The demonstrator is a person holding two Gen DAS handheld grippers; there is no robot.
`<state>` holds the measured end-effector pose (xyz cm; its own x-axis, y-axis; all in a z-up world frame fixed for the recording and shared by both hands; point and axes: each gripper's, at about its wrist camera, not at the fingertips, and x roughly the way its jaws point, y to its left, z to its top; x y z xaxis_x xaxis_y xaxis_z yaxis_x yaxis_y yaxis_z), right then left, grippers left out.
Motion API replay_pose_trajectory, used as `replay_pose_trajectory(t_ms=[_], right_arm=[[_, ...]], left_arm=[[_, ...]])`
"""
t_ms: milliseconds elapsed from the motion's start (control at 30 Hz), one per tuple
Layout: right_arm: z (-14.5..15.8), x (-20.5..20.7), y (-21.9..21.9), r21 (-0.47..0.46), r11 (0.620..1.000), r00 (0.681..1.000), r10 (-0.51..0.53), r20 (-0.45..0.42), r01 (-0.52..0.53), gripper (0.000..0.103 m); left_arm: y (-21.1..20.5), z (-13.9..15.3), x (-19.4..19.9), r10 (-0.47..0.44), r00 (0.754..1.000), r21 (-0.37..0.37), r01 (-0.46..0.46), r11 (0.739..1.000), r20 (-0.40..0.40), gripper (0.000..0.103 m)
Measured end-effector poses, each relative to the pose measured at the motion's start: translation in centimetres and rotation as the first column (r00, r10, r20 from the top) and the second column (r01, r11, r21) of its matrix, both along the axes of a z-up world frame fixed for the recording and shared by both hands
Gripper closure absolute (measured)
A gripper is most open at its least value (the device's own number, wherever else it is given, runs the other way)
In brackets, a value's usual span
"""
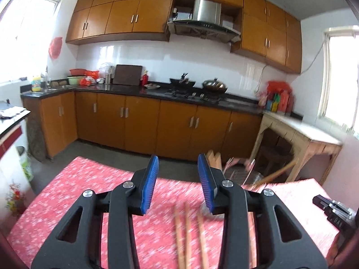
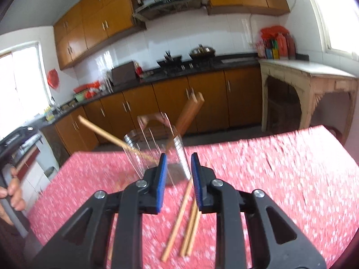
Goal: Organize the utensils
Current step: 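Move both open tools back toward the remaining chopsticks on the cloth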
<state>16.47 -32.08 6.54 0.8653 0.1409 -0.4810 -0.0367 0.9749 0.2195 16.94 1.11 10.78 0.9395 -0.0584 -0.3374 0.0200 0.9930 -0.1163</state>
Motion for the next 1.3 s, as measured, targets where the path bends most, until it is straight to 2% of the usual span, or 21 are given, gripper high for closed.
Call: replay_pose_trajectory(t_ms=[200, 333, 433, 600, 900, 1000, 1133, 1200, 1300], right_arm=[[-7.4, 0.4, -0.1, -0.012, 1.0, 0.985, -0.025, -0.169, 0.024, 0.08], [-11.3, 0.9, 0.4, -0.018, 1.0, 0.964, -0.012, -0.265, 0.008, 0.08], [-13.2, 1.1, 0.8, -0.004, 1.0, 0.95, 0.002, -0.312, -0.003, 0.08], [-14.1, 1.8, 1.2, -0.006, 1.0, 0.942, 0.016, -0.336, -0.019, 0.08], [-15.4, 2.9, 2.2, -0.088, 0.996, 0.931, -0.013, -0.364, -0.02, 0.084], [-15.6, 3.3, 2.5, -0.123, 0.992, 0.929, -0.038, -0.368, -0.008, 0.095], [-15.6, 3.9, 0.8, -0.084, 0.995, 0.924, -0.088, -0.372, 0.061, 0.095], [-15.7, 3.9, 0.3, -0.061, 0.996, 0.924, -0.085, -0.373, 0.067, 0.095], [-15.6, 3.8, 0.5, -0.08, 0.995, 0.926, -0.085, -0.368, 0.06, 0.095]], left_arm=[[0.4, -6.2, -0.7, 0.005, 0.992, 0.056, 0.002, 0.998, -0.124, 0.066], [0.4, -10.5, 0.0, -0.013, 0.972, 0.059, 0.027, 0.998, -0.234, 0.066], [0.4, -12.9, 0.4, -0.024, 0.955, 0.052, 0.041, 0.998, -0.295, 0.066], [0.2, -15.3, 0.6, -0.048, 0.932, 0.041, 0.067, 0.997, -0.359, 0.067], [0.1, -17.4, 1.2, -0.077, 0.899, -0.001, 0.085, 0.996, -0.432, 0.067], [-0.4, -17.7, 1.3, -0.093, 0.892, -0.006, 0.101, 0.995, -0.443, 0.067], [-1.2, -18.0, 1.6, -0.121, 0.883, -0.013, 0.129, 0.992, -0.453, 0.067], [-1.7, -18.2, 1.7, -0.129, 0.879, -0.006, 0.142, 0.99, -0.459, 0.068], [-2.5, -18.7, 2.1, -0.135, 0.87, 0.01, 0.159, 0.987, -0.475, 0.073]])
